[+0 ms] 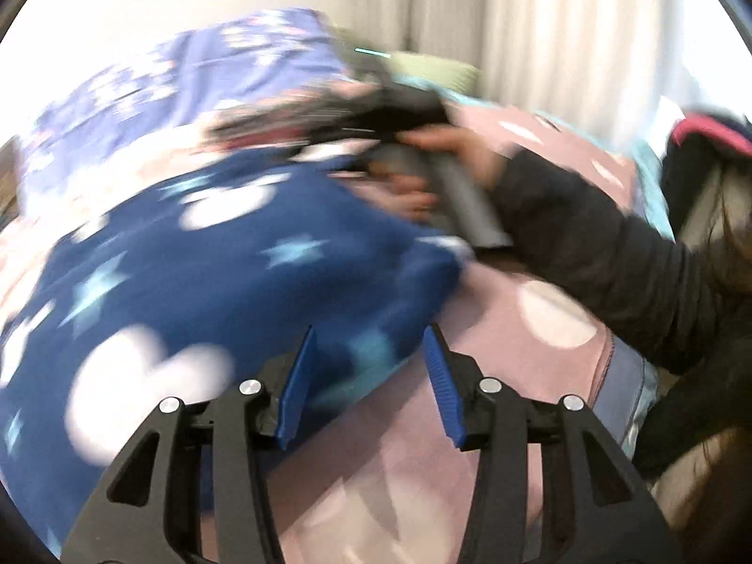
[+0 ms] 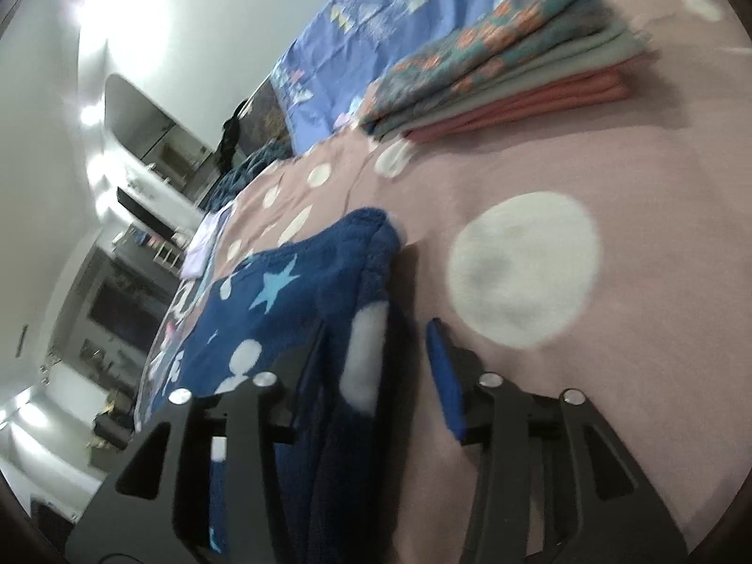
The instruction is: Fold small clothes
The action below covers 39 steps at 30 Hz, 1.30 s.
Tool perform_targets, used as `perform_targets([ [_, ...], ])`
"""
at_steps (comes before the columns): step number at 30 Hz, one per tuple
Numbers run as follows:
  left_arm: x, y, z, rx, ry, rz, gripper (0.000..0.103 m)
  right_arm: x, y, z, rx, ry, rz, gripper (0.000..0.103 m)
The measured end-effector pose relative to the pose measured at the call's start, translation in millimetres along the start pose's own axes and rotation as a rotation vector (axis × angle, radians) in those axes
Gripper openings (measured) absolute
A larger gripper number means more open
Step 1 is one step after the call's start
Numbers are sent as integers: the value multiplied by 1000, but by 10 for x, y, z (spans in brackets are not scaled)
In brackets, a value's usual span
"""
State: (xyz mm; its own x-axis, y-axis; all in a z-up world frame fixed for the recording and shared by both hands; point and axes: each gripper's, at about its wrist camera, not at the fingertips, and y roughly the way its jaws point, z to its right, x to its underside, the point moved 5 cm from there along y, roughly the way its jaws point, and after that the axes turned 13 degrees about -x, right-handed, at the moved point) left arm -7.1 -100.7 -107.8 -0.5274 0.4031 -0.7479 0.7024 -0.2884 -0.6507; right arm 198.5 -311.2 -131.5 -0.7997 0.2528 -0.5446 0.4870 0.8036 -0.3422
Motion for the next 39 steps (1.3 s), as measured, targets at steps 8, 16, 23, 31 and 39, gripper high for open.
perform_targets([
  [8, 946, -913, -1951, -320, -525, 19, 46, 347, -699, -631, 273, -236, 148, 58],
  [16, 1453, -801, -2432, -264, -598, -31, 41, 1061, -43, -2279, 132, -590, 10, 69],
  [23, 1482, -673, -2477, -120, -580, 0, 42, 1883, 702, -2793, 100, -756, -223, 71],
  [31, 1426, -495, -2573, 48, -624, 3, 9, 2150, 983, -2863, 139, -739, -283, 76],
  [39, 1625, -698, -2521, 23, -658, 2, 7, 2232, 1096, -3098, 124, -808, -277, 79],
])
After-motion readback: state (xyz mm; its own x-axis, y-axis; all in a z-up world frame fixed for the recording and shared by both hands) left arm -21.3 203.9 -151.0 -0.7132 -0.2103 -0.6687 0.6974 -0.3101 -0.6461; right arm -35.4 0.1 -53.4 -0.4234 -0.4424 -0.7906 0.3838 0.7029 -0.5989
